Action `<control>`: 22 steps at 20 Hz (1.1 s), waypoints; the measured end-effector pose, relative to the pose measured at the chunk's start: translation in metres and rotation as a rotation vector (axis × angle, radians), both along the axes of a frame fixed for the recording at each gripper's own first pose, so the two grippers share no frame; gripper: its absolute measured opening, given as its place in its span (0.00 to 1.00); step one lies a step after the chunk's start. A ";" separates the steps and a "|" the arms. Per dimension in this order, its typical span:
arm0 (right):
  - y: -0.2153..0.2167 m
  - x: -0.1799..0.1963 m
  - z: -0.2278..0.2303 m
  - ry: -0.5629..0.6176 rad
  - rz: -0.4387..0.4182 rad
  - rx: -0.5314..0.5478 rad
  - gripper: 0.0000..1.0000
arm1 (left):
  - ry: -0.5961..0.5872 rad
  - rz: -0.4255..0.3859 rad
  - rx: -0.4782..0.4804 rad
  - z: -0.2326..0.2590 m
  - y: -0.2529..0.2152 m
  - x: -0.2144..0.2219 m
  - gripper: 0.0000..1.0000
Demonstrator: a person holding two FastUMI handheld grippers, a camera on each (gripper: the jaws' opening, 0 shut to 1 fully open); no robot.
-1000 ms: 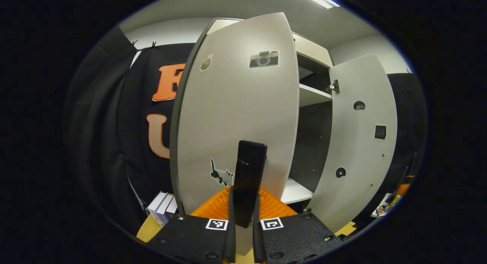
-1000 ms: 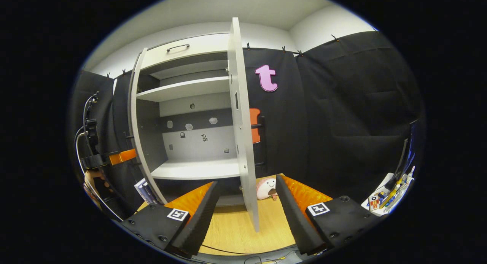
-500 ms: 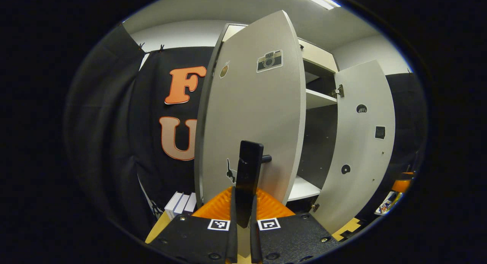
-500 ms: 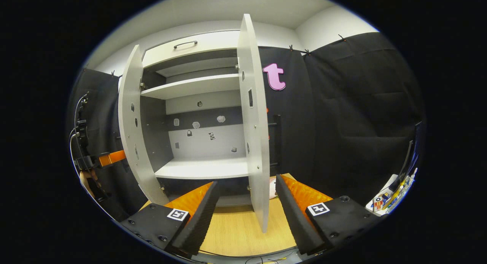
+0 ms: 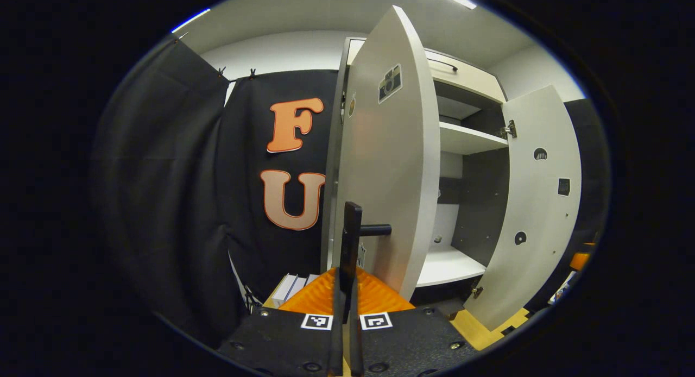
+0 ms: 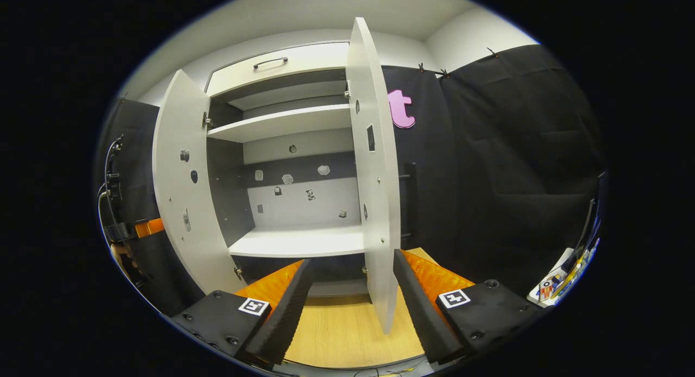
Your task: Open the right door of the double-door shoe cabinet with the right hand, and open the left door with the left hand.
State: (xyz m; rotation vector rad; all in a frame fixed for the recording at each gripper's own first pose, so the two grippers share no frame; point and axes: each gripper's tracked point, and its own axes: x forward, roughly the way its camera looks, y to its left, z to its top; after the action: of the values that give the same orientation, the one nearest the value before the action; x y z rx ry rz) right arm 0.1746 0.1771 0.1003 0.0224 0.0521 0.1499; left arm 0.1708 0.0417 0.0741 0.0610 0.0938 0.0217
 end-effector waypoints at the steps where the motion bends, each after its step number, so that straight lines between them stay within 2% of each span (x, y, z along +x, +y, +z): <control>1: 0.004 0.000 0.000 0.002 0.007 -0.003 0.89 | 0.003 -0.006 0.004 -0.001 0.000 -0.002 0.07; 2: 0.008 -0.001 -0.001 0.002 0.016 -0.005 0.98 | 0.003 -0.011 0.002 0.000 0.000 -0.003 0.07; 11: 0.020 -0.009 0.001 0.000 0.053 -0.012 0.98 | 0.014 0.019 -0.014 -0.004 0.018 -0.023 0.01; 13: 0.020 -0.009 0.002 -0.003 0.057 -0.010 0.98 | 0.024 -0.006 -0.051 -0.006 0.013 -0.027 0.01; 16: 0.020 -0.009 0.003 -0.004 0.057 -0.019 0.98 | 0.026 0.067 -0.021 -0.005 0.039 -0.038 0.00; 19: 0.022 -0.010 0.004 -0.004 0.070 -0.015 0.98 | 0.038 0.047 -0.091 -0.006 0.035 -0.057 0.00; 22: 0.025 -0.007 0.004 -0.006 0.074 -0.031 0.98 | 0.032 0.047 -0.103 -0.001 0.034 -0.073 0.00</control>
State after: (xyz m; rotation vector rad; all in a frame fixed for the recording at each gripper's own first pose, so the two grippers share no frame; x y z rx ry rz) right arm 0.1672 0.2018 0.1043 -0.0106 0.0488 0.2236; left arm 0.0977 0.0759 0.0727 -0.0441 0.1279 0.0632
